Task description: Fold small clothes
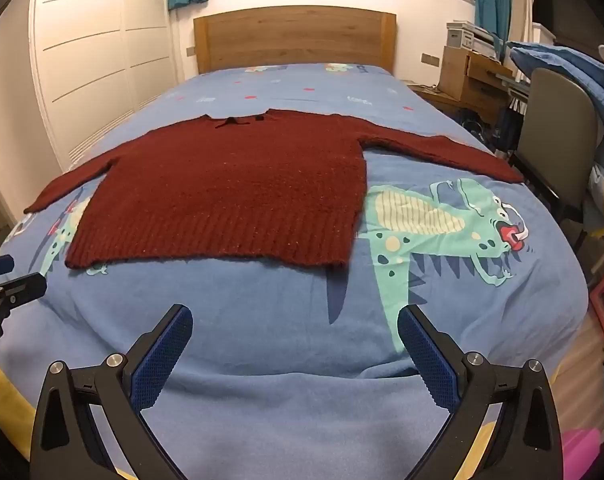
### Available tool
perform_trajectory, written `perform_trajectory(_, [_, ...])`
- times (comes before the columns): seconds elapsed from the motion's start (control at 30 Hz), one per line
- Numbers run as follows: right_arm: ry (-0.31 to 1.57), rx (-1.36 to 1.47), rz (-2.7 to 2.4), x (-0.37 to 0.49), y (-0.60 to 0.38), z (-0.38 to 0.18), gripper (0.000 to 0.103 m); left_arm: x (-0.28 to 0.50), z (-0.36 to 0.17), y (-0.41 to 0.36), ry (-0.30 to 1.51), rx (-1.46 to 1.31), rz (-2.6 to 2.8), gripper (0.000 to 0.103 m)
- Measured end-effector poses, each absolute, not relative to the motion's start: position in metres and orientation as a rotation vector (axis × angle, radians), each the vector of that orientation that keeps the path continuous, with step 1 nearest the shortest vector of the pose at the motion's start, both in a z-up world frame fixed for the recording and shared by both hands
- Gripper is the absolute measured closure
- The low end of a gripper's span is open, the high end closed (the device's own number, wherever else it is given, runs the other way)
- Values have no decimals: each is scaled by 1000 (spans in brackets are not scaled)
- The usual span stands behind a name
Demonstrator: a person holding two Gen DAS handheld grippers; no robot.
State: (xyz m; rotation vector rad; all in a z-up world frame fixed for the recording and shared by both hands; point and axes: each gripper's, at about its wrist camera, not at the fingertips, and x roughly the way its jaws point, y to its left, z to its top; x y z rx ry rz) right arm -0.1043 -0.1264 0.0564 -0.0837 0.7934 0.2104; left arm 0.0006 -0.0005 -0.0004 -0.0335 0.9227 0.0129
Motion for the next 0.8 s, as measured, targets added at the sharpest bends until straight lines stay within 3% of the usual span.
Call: perform_trajectory(0.8, [800, -85, 211, -103, -128, 56, 0, -1, -6, 3, 940, -72, 7, 1])
